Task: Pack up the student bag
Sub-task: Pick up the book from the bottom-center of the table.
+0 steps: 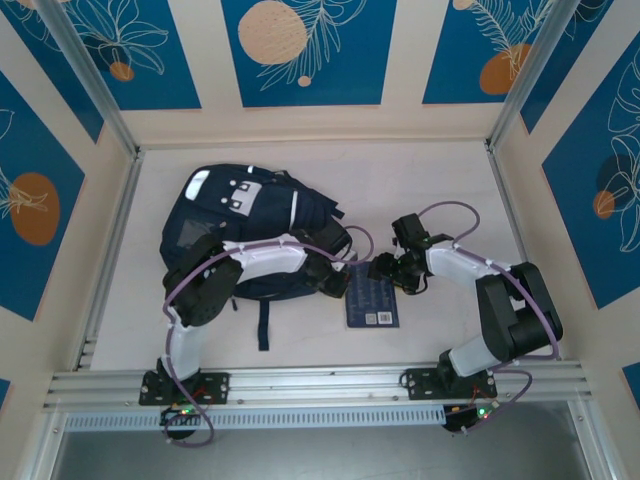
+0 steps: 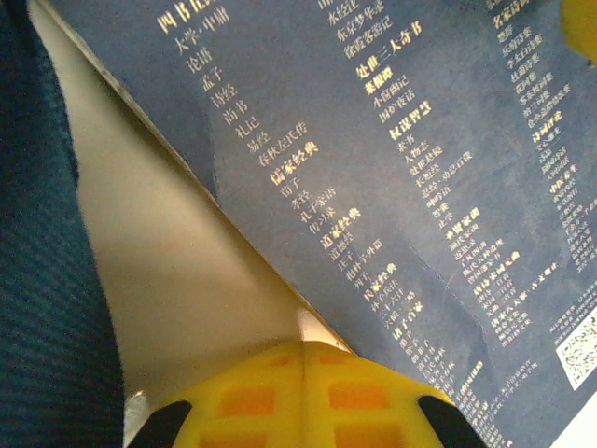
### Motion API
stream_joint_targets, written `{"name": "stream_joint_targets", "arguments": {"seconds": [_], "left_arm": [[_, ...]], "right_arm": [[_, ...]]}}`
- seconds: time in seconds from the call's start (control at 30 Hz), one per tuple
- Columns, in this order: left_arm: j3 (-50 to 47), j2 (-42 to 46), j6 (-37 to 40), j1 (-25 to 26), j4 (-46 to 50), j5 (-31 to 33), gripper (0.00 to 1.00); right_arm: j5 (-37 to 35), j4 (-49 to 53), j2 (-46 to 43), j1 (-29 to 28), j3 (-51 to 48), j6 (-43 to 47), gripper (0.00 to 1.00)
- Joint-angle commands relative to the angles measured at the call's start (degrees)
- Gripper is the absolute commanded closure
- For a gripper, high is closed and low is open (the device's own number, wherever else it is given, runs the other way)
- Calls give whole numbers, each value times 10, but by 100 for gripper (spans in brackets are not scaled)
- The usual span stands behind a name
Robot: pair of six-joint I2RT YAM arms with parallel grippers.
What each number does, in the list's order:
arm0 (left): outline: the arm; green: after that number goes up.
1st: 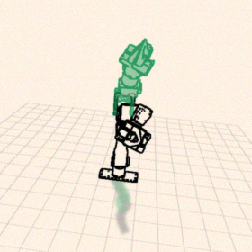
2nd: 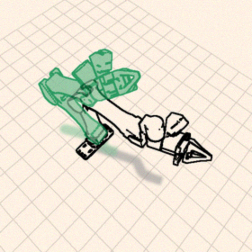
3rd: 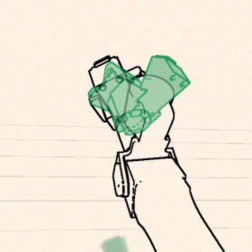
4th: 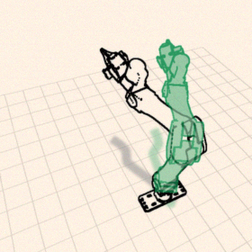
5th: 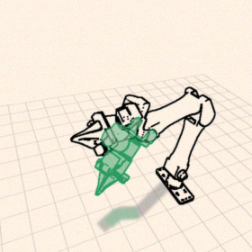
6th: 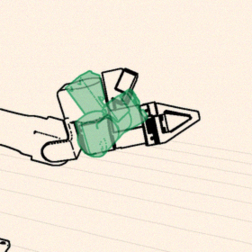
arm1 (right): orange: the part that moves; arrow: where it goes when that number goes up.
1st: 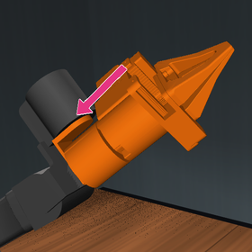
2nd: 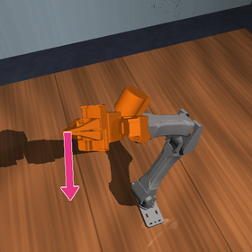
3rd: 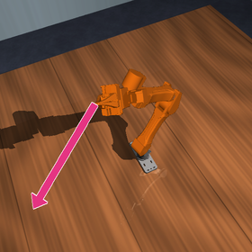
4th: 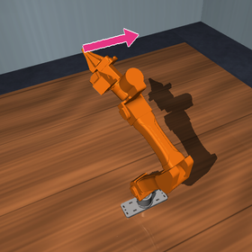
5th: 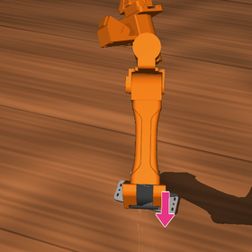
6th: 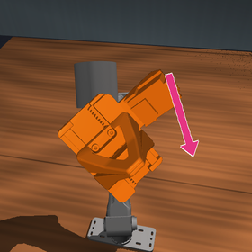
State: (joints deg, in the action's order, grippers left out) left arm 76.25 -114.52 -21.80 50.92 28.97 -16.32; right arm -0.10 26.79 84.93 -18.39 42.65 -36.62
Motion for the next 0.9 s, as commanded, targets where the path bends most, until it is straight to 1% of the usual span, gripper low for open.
{"name": "stream_joint_targets", "arguments": {"seconds": [0.0, 0.07, 0.13, 0.17, 0.27, 0.37, 0.4, 0.43, 0.5, 0.57, 0.67, 0.7, 0.77, 0.87], "left_arm": [[-3, -11, -9, 2, -20, -18, 99], [-7, -10, -9, 2, -21, -17, 99], [-8, -9, -9, 2, -21, -17, 99], [-9, -10, -9, 2, -21, -17, 99], [-10, -12, -8, 2, -20, -15, 99], [-10, -12, -8, 2, -21, -14, 99], [-10, -14, -6, 2, -20, -14, 100], [-9, -15, -7, 2, -19, -14, 100], [-7, -15, -6, 2, -17, -13, 100], [-8, -13, -5, 2, -16, -10, 100], [-7, -13, -3, 2, -13, -7, 100], [-7, -13, -3, 2, -12, -7, 100], [-7, -13, -3, 2, -12, -6, 100], [-6, -13, -3, 2, -12, -7, 100]], "right_arm": [[120, -16, -40, 22, -38, -27, 32], [161, -33, -80, 58, -56, -38, 33], [221, -66, -122, 98, -78, -58, 34], [247, -81, -140, 108, -86, -70, 34], [313, -98, -177, 120, -92, -101, 35], [343, -84, -194, 120, -91, -111, 35], [335, -68, -198, 120, -91, -105, 36], [306, -40, -201, 120, -86, -95, 36], [213, 25, -207, 117, -75, -67, 36], [126, 68, -203, 112, -64, -44, 34], [38, 95, -176, 93, -49, -40, 33], [22, 97, -160, 81, -44, -35, 32], [13, 102, -121, 68, -30, -23, 31], [33, 94, -70, 64, -19, -20, 28]]}}
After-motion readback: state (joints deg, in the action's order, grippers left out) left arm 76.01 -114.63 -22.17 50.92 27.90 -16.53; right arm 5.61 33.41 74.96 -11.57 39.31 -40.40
